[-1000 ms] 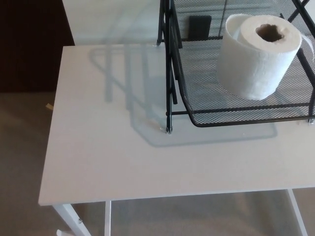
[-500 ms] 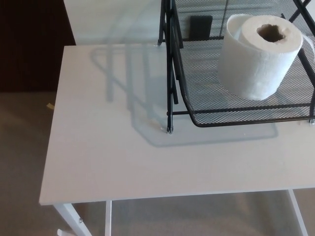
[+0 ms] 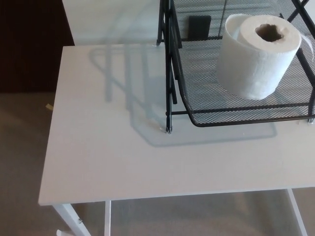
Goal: The robot walks towards a desk on which a file tray is kept in the middle and a toilet paper roll is kept on its right. The robot uses its right hand to hook on finger in the gap of the roll and grabs it, lifts it and places it on the tray.
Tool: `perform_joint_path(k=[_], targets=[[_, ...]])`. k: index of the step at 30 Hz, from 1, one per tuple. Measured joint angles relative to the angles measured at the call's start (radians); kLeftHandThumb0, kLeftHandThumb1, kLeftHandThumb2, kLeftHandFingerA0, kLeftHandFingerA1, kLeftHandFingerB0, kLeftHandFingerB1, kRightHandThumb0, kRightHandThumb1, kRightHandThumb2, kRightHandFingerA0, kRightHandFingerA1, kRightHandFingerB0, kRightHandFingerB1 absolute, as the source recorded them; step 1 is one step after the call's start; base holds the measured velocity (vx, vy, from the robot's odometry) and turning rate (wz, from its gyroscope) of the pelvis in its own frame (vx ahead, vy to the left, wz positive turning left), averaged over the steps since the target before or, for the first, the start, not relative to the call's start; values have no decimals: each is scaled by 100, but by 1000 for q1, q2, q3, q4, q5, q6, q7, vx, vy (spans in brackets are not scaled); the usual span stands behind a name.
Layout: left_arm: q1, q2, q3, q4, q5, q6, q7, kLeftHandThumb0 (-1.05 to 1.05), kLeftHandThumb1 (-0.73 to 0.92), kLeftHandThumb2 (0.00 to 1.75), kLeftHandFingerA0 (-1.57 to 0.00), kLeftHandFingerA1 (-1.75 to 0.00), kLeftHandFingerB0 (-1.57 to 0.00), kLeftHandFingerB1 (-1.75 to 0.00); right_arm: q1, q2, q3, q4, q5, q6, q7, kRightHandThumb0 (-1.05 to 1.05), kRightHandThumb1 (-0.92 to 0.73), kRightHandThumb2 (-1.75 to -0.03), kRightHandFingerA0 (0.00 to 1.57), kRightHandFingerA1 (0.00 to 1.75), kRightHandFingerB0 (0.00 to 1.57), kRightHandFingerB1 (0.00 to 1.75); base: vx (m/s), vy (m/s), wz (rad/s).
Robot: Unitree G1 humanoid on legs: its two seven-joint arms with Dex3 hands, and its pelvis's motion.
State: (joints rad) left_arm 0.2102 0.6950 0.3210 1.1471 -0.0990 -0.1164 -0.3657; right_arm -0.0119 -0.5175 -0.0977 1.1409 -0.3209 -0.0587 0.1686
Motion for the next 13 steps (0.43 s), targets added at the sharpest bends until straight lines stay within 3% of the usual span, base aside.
perform_joint_path(k=[1, 2, 3, 4, 5, 6, 7, 9, 13], targets=[[1, 0, -1, 1, 0, 0, 0, -33, 64, 118, -1, -49, 0, -49, -5, 0, 8, 16, 2, -4, -10, -88, -71, -62, 17, 64, 17, 42, 0, 0, 0], [1, 0, -1, 1, 0, 0, 0, -70, 84, 102, -15, -49, -8, -42, -7, 0, 11, 23, 3, -6, -14, -87, -58, -97, 15, 65, 12, 51, 0, 0, 0], [3, 0, 0, -1, 0, 0, 0, -69, 85, 102, -16, -50, -8, -42, -14, 0, 18, 37, 4, -8, -21, -88, -75, -85, 29, 63, 22, 46, 0, 0, 0], [6, 0, -2, -5, 1, 0, 0, -69, 87, 105, -20, -53, -8, -43, -28, 4, 7, 57, 15, -7, -21, -76, -85, -66, 36, 59, 34, 41, 0, 0, 0], [9, 0, -8, -9, 2, 0, 0, -65, 92, 86, -22, -48, -9, -35, -38, 10, -12, 72, 26, -4, -19, -76, -85, -66, 36, 59, 34, 41, 0, 0, 0], [11, 0, -14, -13, 4, 0, 0, -32, 68, 122, -2, -51, -1, -51, -46, 14, -29, 82, 36, -2, -17, -76, -85, -66, 36, 59, 34, 41, 0, 0, 0], [13, 0, -21, -19, 7, 0, 0, -72, 92, 90, -20, -61, -6, -42, -57, 21, -49, 97, 51, 1, -15, -76, -85, -66, 36, 59, 34, 41, 0, 0, 0], [5, 0, -38, -15, 13, -5, 0, -78, 92, 88, -20, -67, -5, -45, -73, 31, -80, 117, 75, 6, -11, -76, -85, -66, 36, 59, 34, 41, 0, 0, 0], [-9, -1, -52, 5, 18, -19, 0, -62, 92, 92, -16, -52, -4, -35, -83, 37, -97, 130, 101, 11, -6, -76, -85, -66, 36, 59, 34, 41, 0, 0, 0]])
